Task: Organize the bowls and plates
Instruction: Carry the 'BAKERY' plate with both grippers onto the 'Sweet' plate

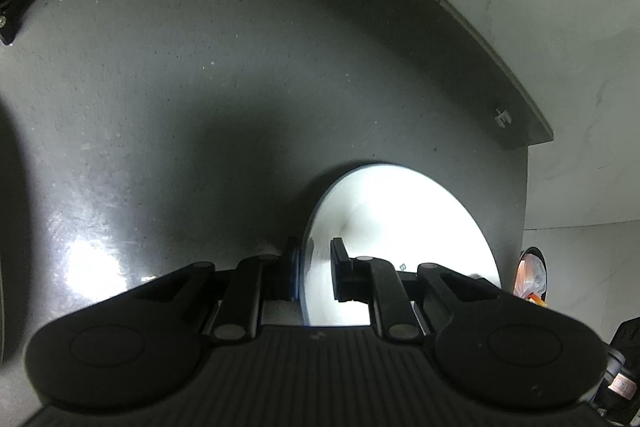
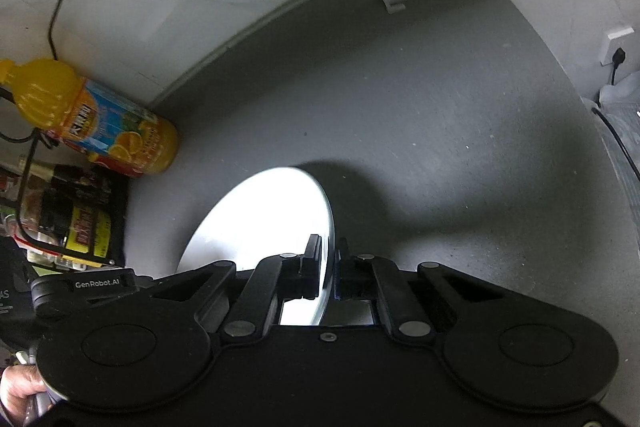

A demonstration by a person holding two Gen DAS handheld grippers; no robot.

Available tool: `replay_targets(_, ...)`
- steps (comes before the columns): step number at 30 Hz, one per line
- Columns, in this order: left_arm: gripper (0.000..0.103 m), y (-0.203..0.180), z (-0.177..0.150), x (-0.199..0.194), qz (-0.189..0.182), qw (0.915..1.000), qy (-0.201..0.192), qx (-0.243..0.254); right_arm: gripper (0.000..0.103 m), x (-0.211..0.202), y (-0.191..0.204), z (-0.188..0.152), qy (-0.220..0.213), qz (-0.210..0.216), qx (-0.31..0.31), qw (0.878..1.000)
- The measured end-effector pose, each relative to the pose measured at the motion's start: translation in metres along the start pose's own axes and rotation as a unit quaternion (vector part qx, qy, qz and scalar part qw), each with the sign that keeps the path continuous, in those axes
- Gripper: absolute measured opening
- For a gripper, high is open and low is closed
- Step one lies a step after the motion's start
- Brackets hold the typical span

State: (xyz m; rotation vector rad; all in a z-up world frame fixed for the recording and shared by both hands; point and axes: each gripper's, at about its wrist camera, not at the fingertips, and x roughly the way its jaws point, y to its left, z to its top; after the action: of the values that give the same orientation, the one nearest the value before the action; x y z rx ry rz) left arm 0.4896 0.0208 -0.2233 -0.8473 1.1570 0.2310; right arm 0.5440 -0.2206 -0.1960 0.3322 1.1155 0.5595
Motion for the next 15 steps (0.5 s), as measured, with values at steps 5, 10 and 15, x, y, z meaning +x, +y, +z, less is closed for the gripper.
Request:
replay_targets(5,0.013,-0.001,0.001,-0.014,-0.007,0.9999,-0.014,0.005,0.007,-0.007,0.011,0.001,-0.016,0.016,0.000,1.000)
replay_targets(10,0.013,0.004,0.003,-0.030,-0.012,0.9996,-0.024,0.004,0.007,-0.012,0.026,-0.003,-0.026,0.027,-0.005,0.999)
replay_targets(15,0.013,0.012,0.002,-0.044,-0.017,0.9992,-0.035,0.001,0.007,-0.018,0.043,-0.008,-0.035,0.031,-0.016,0.999)
